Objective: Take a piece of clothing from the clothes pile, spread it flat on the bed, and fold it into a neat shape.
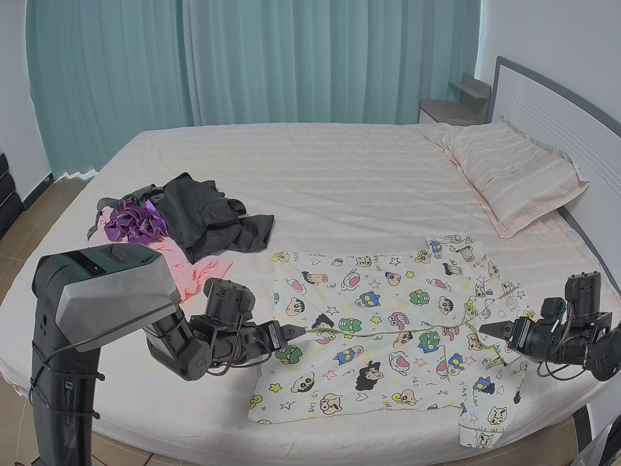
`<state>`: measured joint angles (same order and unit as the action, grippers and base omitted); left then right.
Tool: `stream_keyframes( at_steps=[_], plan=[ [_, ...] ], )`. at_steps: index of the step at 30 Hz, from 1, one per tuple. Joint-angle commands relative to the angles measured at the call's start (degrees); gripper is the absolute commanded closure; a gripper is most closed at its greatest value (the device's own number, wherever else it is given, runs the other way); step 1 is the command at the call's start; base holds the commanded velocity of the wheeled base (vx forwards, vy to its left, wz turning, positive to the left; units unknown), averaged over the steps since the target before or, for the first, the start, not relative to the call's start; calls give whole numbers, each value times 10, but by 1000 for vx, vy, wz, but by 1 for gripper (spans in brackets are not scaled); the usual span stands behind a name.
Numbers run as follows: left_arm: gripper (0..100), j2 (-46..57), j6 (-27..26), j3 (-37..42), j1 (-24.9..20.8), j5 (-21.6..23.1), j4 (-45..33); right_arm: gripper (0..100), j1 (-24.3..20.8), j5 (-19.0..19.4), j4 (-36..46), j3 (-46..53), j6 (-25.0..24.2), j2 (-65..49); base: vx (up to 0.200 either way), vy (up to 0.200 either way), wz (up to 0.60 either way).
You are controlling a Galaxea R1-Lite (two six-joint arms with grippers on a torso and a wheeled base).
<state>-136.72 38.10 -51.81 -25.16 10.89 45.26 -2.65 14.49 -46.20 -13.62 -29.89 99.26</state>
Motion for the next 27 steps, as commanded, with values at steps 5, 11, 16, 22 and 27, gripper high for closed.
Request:
stream_keyframes(
  at_steps=[5,11,16,22,27],
  plan=[
    [0,-3,-30,15,-2,0,4,0,1,0,0,-2,0,5,0,0,0],
    [0,-4,-36,12,-3,0,5,0,1,0,0,-2,0,7,0,0,0],
    [100,-5,-37,8,-9,0,5,0,1,0,0,-3,0,6,0,0,0],
    [100,-7,-48,7,-7,-2,5,0,2,0,0,-2,0,5,0,0,0],
    [100,-7,-58,9,2,-7,5,0,3,0,0,-4,-1,6,0,0,0]
  ],
)
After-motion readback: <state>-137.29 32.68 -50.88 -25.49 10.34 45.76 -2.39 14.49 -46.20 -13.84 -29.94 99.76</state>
